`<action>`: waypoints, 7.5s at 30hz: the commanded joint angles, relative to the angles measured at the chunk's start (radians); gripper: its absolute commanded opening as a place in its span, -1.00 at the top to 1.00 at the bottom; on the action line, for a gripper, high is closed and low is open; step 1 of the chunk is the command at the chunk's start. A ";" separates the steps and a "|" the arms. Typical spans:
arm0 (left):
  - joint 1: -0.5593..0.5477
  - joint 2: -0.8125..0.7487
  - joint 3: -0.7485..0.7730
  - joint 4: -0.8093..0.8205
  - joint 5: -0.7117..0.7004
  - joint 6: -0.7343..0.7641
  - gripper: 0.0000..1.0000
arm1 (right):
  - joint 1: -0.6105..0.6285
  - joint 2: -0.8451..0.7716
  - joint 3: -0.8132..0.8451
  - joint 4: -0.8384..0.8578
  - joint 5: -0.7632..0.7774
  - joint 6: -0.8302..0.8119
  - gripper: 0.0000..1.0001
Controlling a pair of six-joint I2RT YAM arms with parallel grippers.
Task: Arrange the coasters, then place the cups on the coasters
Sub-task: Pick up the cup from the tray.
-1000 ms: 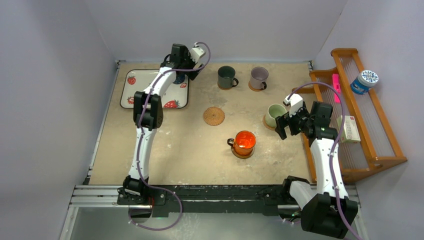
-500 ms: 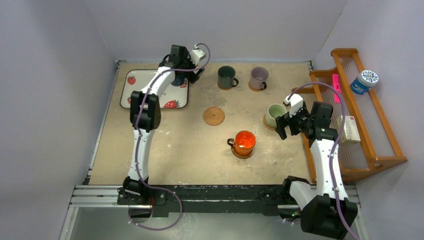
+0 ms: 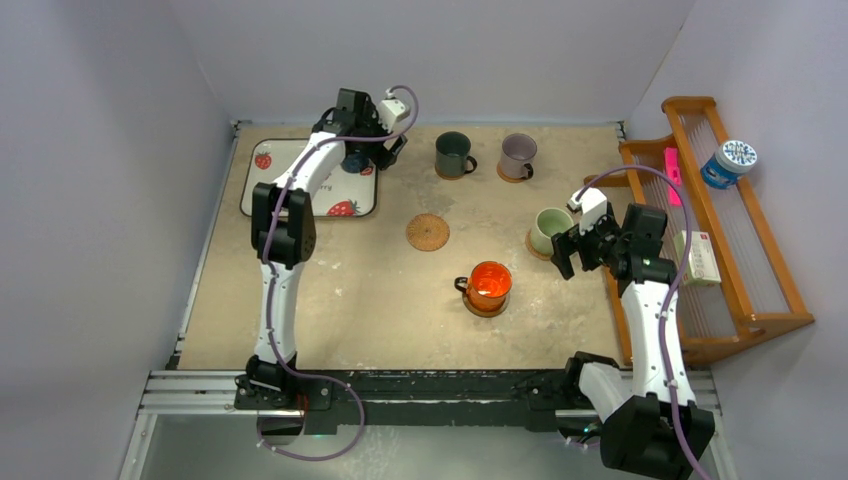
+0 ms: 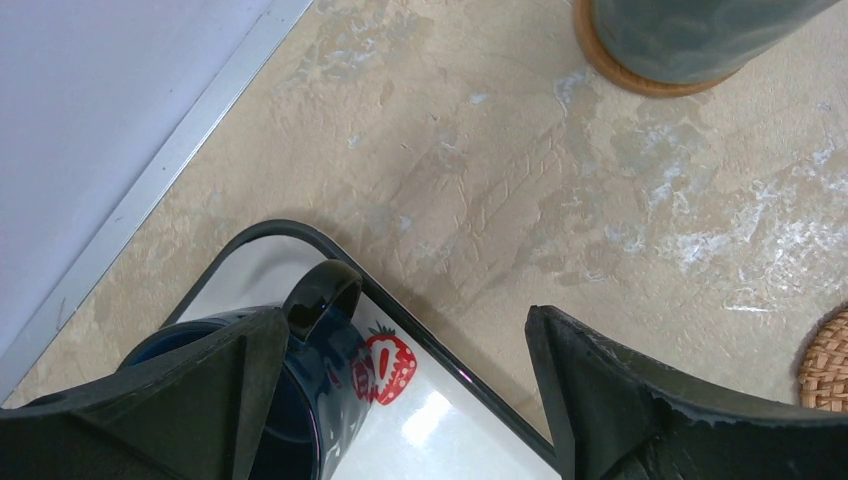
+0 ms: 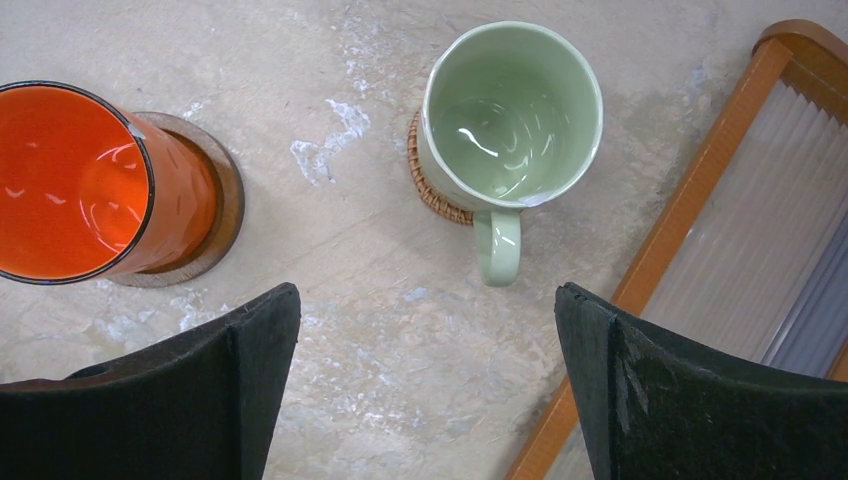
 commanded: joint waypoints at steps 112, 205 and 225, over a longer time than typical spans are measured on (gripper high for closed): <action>0.318 -0.444 -0.566 0.156 0.070 -0.051 -0.82 | -0.001 -0.029 -0.020 0.008 -0.004 -0.022 -0.98; 0.346 -0.500 -0.582 0.344 0.468 -0.131 1.00 | -0.003 -0.042 -0.025 -0.024 -0.067 -0.060 -0.98; 0.157 -0.702 -0.769 0.260 0.471 -0.057 1.00 | -0.002 -0.053 -0.026 -0.029 -0.068 -0.063 -0.98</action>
